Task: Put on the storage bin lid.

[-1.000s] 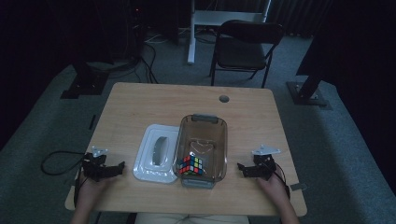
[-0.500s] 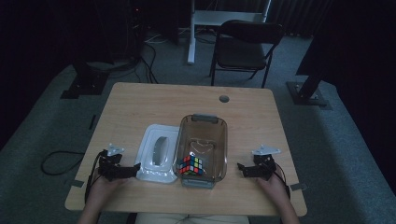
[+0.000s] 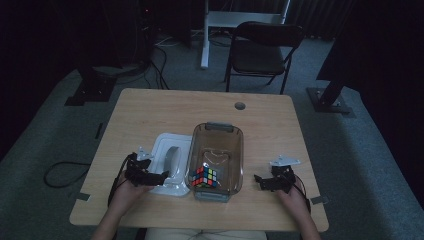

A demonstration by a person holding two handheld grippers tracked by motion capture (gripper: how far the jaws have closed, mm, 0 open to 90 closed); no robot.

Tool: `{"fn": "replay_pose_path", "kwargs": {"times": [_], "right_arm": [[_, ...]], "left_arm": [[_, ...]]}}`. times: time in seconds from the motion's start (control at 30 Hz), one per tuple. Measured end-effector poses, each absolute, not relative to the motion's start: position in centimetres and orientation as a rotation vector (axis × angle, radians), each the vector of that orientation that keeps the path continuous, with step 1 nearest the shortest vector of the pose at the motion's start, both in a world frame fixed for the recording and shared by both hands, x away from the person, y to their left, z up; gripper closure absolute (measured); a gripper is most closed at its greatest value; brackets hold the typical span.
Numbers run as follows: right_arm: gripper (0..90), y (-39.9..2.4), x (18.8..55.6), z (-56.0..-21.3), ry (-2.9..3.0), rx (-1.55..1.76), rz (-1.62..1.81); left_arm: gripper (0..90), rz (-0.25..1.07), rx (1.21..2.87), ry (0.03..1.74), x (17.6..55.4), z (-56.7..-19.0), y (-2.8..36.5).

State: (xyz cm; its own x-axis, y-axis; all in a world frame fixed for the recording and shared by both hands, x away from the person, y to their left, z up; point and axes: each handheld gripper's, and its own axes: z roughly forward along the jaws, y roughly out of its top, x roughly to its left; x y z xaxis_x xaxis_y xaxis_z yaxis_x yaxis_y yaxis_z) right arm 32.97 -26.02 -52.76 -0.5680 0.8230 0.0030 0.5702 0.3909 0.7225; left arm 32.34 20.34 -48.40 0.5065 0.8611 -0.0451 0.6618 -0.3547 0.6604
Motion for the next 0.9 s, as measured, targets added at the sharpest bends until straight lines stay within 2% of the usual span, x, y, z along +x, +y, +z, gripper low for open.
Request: {"fn": "replay_pose_path", "kwargs": {"times": [0.17,0.23,0.3,0.4,0.43,0.5,0.73,0.87,0.9], "right_arm": [[11.2,-26.0,33.0,-52.8,2.298,1.208,0.984],[11.2,-26.0,33.0,-52.8,2.298,1.208,0.984],[11.2,-26.0,33.0,-52.8,2.298,1.208,0.984],[11.3,-26.0,33.0,-52.8,2.298,1.208,0.984],[11.3,-26.0,33.0,-52.8,2.297,1.209,0.983],[11.3,-26.0,32.9,-52.8,2.297,1.21,0.983],[11.3,-26.0,32.9,-52.8,2.295,1.212,0.981],[11.3,-25.9,32.8,-52.8,2.295,1.211,0.983],[11.3,-25.8,32.8,-52.7,2.298,1.206,0.985]], "left_arm": [[8.1,0.398,2.128,1.243,33.2,-48.8,19.5],[15.2,0.386,2.126,1.235,33.5,-48.8,19.3],[15.6,0.36,2.122,1.222,33.9,-48.8,19.0],[23.5,0.353,2.117,1.211,34.1,-48.8,18.9],[23.5,0.337,2.113,1.205,34.2,-48.8,18.8],[31.8,0.325,2.106,1.195,34.6,-48.7,18.5],[39.6,0.321,2.109,1.204,35.2,-48.8,17.9],[48.7,0.318,2.102,1.214,35.4,-48.9,18.0],[48.7,0.312,2.098,1.219,35.5,-49.0,18.1]]}}
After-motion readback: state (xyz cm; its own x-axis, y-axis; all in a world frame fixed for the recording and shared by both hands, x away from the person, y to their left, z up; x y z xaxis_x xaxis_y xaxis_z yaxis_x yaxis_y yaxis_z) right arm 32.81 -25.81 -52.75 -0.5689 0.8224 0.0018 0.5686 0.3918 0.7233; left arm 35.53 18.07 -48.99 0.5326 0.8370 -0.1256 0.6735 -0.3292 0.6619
